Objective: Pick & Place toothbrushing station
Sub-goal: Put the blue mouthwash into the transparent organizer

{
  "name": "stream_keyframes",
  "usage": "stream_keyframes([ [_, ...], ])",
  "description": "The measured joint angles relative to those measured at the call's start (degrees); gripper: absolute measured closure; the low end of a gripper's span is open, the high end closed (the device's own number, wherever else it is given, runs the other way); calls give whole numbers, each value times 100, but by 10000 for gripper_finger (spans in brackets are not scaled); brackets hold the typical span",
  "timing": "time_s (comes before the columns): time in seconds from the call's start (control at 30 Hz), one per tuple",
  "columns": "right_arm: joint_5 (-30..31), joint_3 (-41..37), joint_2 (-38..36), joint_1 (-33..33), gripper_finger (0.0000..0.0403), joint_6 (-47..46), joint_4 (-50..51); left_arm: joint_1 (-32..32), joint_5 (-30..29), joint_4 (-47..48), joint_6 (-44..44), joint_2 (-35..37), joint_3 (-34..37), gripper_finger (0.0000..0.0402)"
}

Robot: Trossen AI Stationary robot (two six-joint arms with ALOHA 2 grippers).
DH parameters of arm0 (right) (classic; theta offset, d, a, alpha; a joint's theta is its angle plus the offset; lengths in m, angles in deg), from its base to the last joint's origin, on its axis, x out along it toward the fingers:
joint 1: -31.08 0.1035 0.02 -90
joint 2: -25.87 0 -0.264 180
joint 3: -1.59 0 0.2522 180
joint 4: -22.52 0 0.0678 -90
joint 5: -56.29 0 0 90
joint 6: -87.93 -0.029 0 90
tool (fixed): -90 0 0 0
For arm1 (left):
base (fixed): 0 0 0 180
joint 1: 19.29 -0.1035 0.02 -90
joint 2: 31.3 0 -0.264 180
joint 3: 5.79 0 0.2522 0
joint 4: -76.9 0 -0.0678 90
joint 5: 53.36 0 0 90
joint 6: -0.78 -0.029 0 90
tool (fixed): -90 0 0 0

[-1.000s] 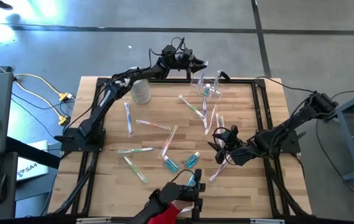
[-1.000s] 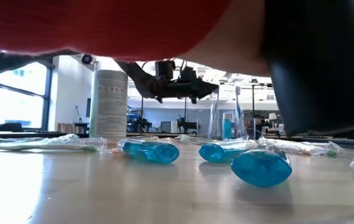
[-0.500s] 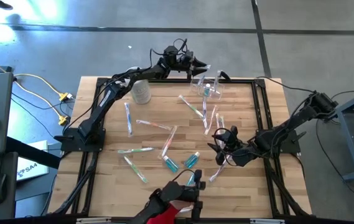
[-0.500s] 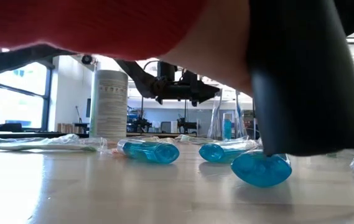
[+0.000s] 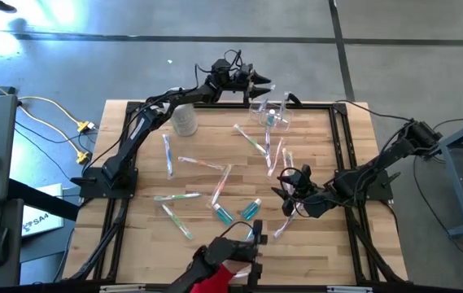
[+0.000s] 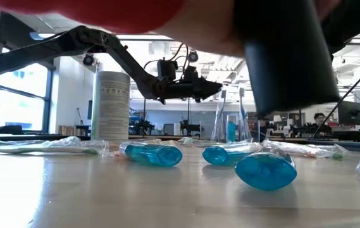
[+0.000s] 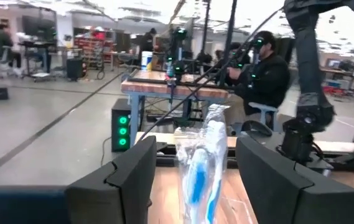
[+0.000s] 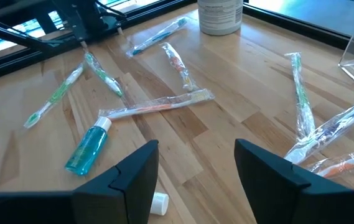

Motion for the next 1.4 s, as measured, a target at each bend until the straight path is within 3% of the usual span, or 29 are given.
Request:
stream_keyframes([
  [0.07, -1, 0, 1, 22, 199, -29, 2, -38, 275, -44, -20, 25, 0, 185],
  [0.4, 110, 0, 1, 195, 199, -106, 20, -27, 2847, -40, -122, 502, 0, 185],
  [0.67, 108, 0, -1, 194, 199, -107, 26, 450, 4097, -80, 287, 1256, 0, 185],
  [1.4, 139, 0, 1, 192, 199, 763, 27, 2501, 4215, -44, 1884, 3485, -2, 185],
])
